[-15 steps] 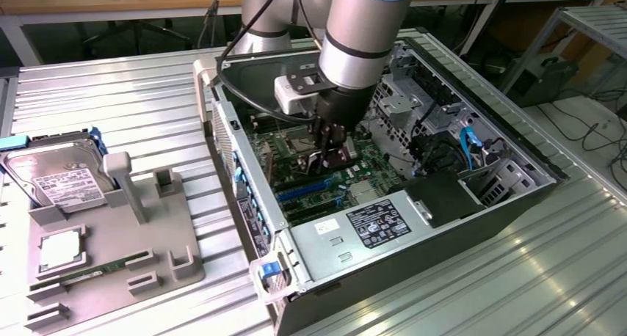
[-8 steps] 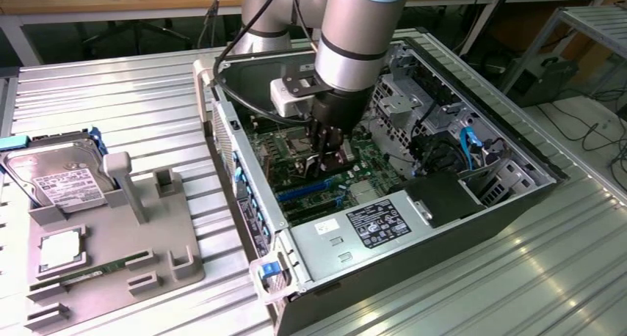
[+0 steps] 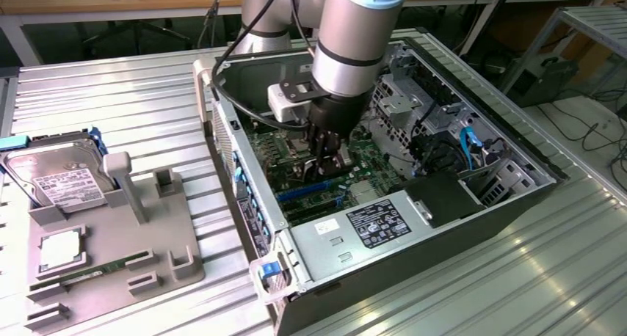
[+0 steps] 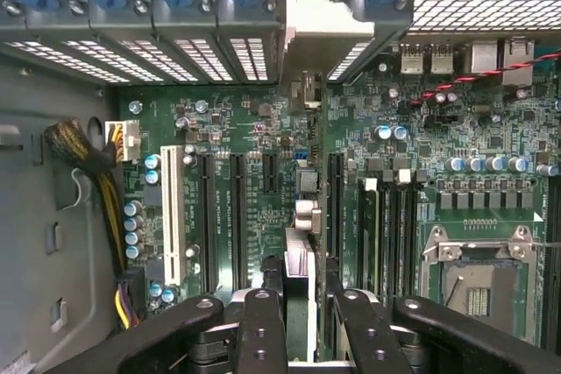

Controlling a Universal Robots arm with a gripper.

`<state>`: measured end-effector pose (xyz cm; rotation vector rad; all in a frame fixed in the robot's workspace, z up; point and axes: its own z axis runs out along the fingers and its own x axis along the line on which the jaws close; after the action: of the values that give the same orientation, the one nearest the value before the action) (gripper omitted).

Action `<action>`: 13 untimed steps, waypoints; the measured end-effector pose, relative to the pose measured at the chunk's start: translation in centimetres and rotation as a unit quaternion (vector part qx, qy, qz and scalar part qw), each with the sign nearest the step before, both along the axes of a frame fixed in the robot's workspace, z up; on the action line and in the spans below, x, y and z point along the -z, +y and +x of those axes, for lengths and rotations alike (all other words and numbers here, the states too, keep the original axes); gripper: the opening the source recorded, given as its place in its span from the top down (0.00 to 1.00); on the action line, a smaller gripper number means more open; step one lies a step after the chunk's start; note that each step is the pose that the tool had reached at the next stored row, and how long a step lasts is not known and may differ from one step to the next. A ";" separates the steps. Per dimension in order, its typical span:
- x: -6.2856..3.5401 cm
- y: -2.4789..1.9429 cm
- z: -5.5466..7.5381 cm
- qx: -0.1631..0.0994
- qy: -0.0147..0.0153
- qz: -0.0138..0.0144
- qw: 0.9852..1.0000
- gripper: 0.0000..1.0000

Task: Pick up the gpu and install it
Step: 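Insert the gpu into the slot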

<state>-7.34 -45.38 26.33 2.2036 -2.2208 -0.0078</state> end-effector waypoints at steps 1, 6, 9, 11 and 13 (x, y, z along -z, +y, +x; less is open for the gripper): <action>0.09 -0.01 -0.1 0.000 0.000 0.001 1.000 0.73; 0.40 -0.01 -0.3 0.000 0.000 0.003 1.000 0.73; 0.43 0.00 -0.6 0.000 0.000 0.003 1.000 0.73; 0.46 -0.01 -0.8 0.000 0.000 0.003 1.000 0.73; 0.53 -0.01 -0.9 0.000 0.000 0.003 1.000 0.73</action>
<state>-8.24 -45.39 25.80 2.2065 -2.2233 -0.0141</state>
